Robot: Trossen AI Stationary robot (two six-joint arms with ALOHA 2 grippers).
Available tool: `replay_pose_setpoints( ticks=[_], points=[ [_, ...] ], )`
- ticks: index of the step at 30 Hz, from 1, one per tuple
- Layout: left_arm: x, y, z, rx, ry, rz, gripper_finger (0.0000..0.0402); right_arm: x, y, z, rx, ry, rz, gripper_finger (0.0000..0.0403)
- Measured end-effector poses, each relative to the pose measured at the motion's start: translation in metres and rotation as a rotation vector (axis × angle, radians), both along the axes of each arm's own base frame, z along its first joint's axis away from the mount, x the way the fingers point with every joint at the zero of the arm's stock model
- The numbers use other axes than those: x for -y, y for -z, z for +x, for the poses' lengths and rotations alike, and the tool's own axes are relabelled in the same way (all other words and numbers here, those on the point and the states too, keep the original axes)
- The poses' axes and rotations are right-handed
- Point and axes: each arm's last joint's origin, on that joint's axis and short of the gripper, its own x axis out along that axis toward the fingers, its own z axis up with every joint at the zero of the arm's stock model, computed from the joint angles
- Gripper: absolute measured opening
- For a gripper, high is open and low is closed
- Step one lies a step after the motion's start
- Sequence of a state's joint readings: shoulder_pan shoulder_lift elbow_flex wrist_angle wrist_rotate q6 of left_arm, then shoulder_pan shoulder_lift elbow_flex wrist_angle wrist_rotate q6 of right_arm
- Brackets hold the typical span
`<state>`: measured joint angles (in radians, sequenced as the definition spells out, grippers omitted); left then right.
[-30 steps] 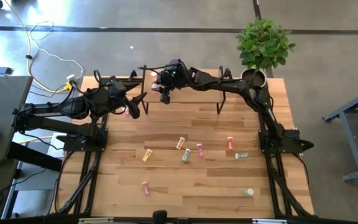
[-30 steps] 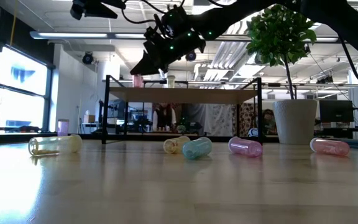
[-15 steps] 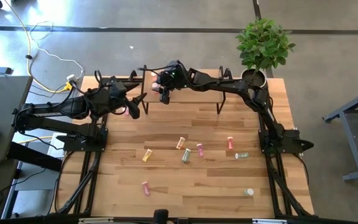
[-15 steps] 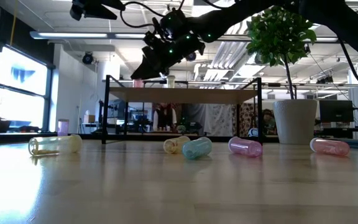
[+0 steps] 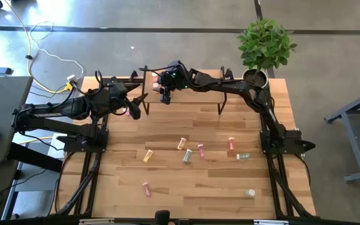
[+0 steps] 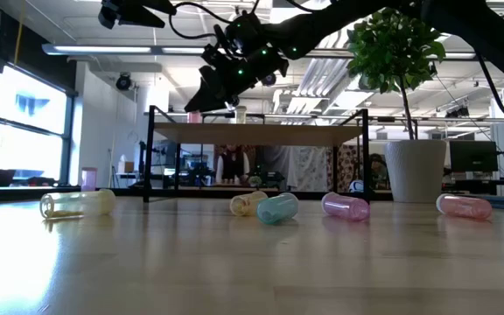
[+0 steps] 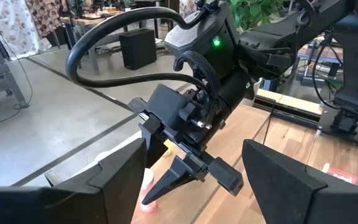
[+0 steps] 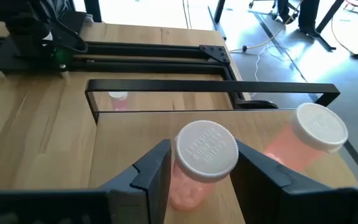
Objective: Pick and place medicine bottles onto shelf by color
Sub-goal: Put the bottom pink pill bottle on the shelf aligned with the pink pill bottle
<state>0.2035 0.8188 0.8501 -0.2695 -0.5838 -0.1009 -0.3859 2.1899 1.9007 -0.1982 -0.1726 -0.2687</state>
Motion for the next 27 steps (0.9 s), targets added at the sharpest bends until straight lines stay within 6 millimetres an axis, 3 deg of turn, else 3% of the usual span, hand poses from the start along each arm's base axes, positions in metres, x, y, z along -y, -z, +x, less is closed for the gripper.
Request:
replay_pose_setpoints(
  ticks=[27],
  points=[
    [0.0,0.0,0.0,-0.004,0.0,-0.001,0.0257,-0.005,-0.026,-0.002,0.032,-0.006,-0.007,0.0147]
  ],
)
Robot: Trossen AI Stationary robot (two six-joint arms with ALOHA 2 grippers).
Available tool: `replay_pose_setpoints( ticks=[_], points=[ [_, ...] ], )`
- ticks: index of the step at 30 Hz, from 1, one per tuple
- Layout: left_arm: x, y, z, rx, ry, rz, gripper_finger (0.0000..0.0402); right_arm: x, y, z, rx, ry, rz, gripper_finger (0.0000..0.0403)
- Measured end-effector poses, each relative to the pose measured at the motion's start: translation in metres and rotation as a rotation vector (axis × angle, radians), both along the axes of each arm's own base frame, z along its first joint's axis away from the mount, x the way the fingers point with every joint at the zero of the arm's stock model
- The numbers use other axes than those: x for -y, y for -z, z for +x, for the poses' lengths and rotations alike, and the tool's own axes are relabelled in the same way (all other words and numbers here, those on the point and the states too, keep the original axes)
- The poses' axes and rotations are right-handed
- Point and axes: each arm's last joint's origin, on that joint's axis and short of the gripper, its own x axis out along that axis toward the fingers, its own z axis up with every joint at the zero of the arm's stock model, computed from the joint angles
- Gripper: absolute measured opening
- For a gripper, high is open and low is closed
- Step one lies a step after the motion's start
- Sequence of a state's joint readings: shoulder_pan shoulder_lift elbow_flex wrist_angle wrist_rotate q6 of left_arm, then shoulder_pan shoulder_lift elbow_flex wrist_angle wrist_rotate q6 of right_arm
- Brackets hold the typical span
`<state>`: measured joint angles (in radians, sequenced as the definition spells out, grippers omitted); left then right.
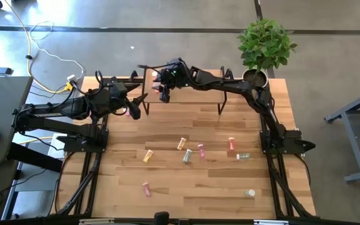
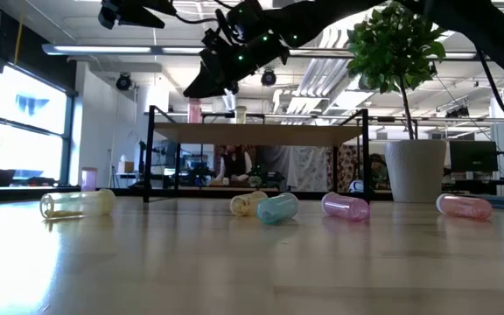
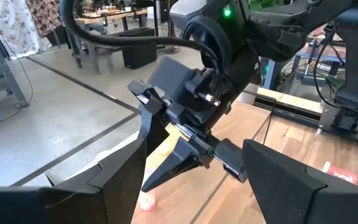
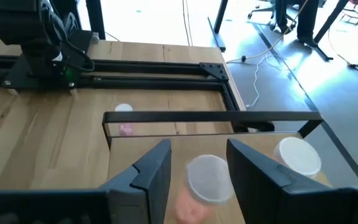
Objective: Pick and place medicine bottles onto shelf by color
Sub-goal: Put the bottom pink pill bottle on the shelf aligned with the pink pill bottle
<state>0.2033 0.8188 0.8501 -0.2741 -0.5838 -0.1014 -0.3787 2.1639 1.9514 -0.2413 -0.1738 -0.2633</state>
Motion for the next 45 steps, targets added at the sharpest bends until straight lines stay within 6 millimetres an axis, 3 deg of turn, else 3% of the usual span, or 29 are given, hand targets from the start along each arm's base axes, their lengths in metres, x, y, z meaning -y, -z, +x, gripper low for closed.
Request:
replay_pose_setpoints(
  ticks=[9,15,20,32,45],
  points=[
    [0.0,0.0,0.0,-0.003,-0.002,0.0,0.0257,-0.003,-0.021,-0.011,0.015,0.009,-0.015,0.0147],
    [0.0,0.001,0.0,-0.009,-0.004,-0.001,0.0257,-0.01,-0.039,-0.029,-0.051,0.0,0.013,0.0147],
    [0.0,0.003,-0.001,-0.028,-0.004,-0.006,0.0257,-0.015,-0.029,-0.032,-0.133,-0.087,0.101,0.0147],
    [0.0,0.009,-0.003,-0.099,-0.033,-0.011,0.0257,-0.015,0.005,-0.015,-0.194,-0.113,0.079,0.0147],
    [0.0,0.008,-0.003,-0.096,-0.034,-0.012,0.0257,-0.011,0.011,-0.01,-0.179,-0.094,0.051,0.0147]
  ],
)
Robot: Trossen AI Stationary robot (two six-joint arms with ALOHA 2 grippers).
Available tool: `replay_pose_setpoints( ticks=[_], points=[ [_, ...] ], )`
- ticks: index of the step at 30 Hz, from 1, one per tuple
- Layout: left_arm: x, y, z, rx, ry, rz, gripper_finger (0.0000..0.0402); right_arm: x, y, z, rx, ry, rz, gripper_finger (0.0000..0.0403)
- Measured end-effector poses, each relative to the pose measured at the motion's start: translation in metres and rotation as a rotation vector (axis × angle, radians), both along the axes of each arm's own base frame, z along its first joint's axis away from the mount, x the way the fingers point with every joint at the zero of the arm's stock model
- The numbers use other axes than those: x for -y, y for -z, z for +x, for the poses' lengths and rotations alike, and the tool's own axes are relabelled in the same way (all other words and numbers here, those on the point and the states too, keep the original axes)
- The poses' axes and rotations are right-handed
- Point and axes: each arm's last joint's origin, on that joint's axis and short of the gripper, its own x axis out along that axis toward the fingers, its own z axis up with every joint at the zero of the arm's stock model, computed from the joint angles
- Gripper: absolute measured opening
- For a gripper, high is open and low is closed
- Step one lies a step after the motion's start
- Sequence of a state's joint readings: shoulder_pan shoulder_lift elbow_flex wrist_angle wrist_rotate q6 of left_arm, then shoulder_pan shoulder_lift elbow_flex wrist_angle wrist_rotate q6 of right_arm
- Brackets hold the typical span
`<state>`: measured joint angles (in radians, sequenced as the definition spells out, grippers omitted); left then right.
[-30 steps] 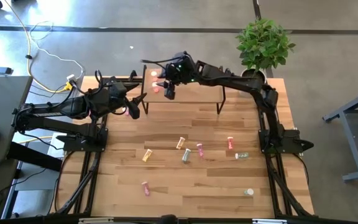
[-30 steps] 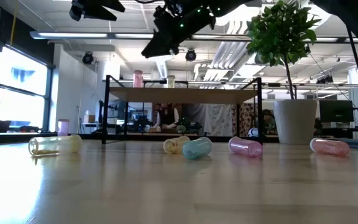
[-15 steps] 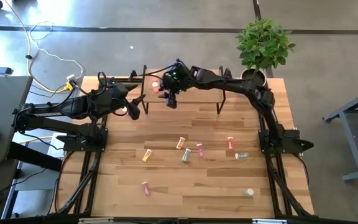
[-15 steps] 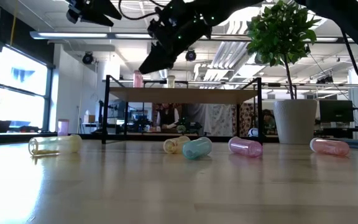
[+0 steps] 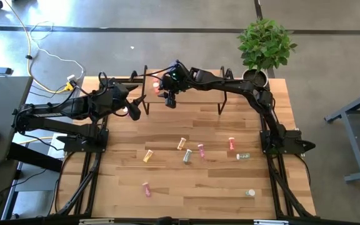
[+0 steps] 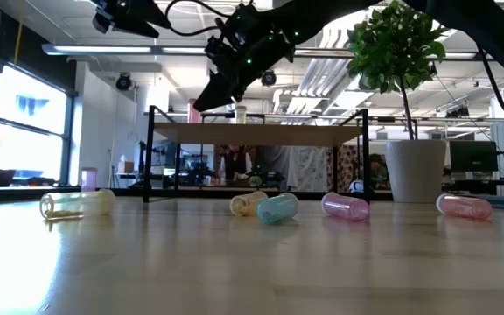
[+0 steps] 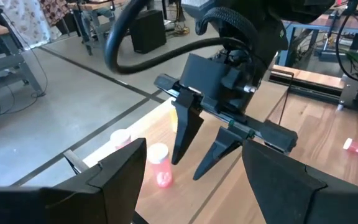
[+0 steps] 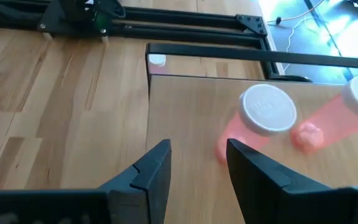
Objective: Pick and place medicine bottles onto shelf by color
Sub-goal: Put the bottom pink pill bottle on the shelf aligned with the pink pill bottle
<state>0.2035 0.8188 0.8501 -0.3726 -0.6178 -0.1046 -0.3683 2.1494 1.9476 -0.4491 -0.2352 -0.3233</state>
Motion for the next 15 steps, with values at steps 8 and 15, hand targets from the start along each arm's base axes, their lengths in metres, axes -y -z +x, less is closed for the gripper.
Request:
replay_pose_setpoints(
  ticks=[8,15],
  points=[
    [0.0,0.0,0.0,0.011,-0.004,-0.009,0.0257,0.0007,-0.0026,0.0018,0.031,0.0,-0.012,0.0147],
    [0.0,0.0,0.0,0.011,-0.004,-0.01,0.0257,0.0019,-0.0041,0.0023,0.047,0.002,-0.019,0.0147]
  ],
)
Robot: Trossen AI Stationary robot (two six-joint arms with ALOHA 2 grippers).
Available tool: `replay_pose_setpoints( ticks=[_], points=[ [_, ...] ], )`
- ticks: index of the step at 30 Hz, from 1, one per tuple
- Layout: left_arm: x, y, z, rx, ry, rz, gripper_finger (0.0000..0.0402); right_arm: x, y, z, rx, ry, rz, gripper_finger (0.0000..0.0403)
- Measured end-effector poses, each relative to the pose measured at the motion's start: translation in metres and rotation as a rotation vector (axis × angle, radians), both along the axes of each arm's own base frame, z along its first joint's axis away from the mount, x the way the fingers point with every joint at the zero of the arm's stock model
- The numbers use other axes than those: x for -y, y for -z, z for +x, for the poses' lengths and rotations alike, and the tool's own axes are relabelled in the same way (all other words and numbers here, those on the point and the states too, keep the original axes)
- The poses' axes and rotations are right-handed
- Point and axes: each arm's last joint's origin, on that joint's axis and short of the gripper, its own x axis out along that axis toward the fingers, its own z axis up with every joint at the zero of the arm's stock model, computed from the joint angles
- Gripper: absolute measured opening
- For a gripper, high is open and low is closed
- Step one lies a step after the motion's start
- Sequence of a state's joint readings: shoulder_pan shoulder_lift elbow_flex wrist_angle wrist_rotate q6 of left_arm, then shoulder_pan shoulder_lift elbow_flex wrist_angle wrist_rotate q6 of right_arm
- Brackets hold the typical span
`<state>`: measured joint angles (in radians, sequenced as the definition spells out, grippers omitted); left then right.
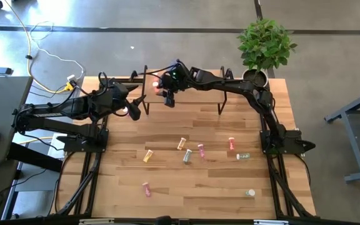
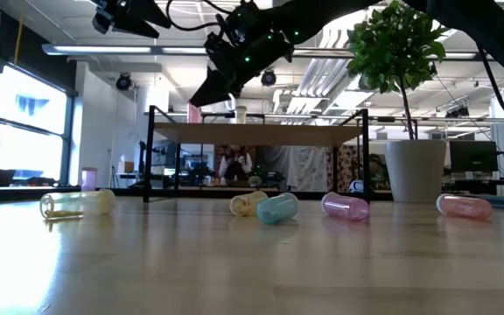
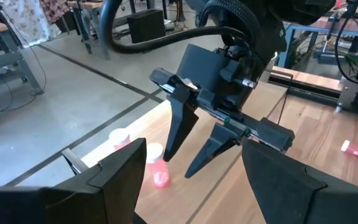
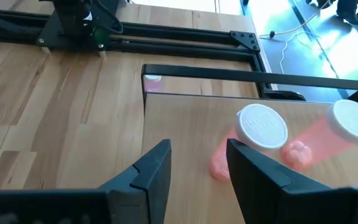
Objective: Pick and place medicine bottles onto shelf by color
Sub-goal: Put the bottom pink pill bottle on the shelf aligned with the pink pill bottle, then put the bottom blue pill bottle on the shelf
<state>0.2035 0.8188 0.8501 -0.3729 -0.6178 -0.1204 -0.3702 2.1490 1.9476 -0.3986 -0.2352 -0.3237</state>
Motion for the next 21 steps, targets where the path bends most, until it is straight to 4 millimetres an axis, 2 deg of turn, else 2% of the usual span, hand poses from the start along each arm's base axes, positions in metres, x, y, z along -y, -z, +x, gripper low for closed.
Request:
replay_pose_setpoints(
  ticks=[12,21],
  points=[
    [0.0,0.002,-0.001,-0.012,-0.003,-0.011,0.0257,-0.005,0.003,-0.002,-0.059,-0.005,0.027,0.0147],
    [0.001,0.01,-0.004,-0.008,-0.032,-0.117,0.0257,-0.013,-0.023,-0.009,-0.138,-0.014,0.063,0.0147]
  ],
)
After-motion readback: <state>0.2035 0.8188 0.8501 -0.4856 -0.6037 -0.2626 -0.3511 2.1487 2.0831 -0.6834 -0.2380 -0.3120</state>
